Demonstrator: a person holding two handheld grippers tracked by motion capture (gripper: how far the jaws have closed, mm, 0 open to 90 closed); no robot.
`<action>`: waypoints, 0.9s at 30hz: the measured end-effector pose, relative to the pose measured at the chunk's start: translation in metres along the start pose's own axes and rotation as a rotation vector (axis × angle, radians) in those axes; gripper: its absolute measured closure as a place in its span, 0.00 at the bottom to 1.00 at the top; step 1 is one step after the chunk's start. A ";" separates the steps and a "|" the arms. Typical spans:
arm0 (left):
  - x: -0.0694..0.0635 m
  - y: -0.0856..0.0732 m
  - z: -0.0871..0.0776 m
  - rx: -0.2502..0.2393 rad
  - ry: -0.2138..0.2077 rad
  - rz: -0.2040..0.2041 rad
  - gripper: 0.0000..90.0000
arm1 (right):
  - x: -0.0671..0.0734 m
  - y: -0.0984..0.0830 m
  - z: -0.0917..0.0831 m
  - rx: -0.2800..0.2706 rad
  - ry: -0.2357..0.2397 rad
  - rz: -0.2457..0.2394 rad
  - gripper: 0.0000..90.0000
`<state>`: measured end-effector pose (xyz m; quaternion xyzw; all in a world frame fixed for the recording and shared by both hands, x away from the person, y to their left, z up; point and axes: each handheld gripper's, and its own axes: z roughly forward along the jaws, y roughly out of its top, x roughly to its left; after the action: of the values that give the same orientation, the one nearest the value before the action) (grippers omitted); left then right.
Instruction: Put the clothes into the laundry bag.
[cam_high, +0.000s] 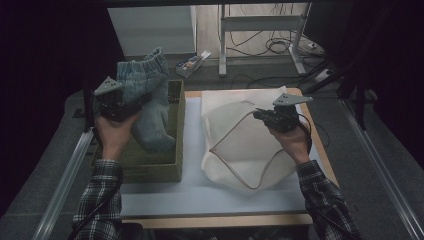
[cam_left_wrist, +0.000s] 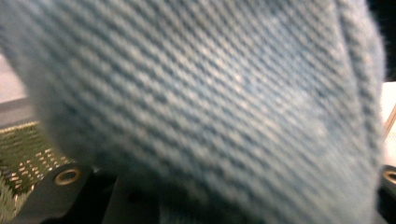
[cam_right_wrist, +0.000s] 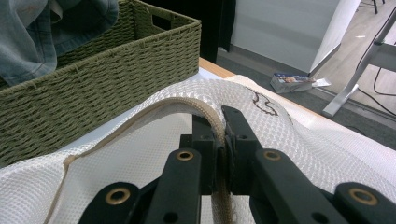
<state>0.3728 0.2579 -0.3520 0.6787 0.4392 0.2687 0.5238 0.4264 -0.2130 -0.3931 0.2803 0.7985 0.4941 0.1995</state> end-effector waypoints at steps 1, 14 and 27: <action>-0.001 0.001 -0.001 -0.012 -0.002 -0.003 0.73 | 0.000 0.000 0.000 0.000 0.000 0.000 0.93; -0.017 0.021 -0.015 -0.073 -0.051 0.017 0.73 | 0.000 0.000 0.000 0.000 -0.002 -0.004 0.93; -0.046 0.028 -0.015 -0.111 -0.131 0.032 0.73 | 0.000 0.000 -0.001 0.001 -0.003 -0.002 0.93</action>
<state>0.3480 0.2227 -0.3167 0.6716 0.3775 0.2563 0.5838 0.4261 -0.2134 -0.3925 0.2802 0.7987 0.4931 0.2012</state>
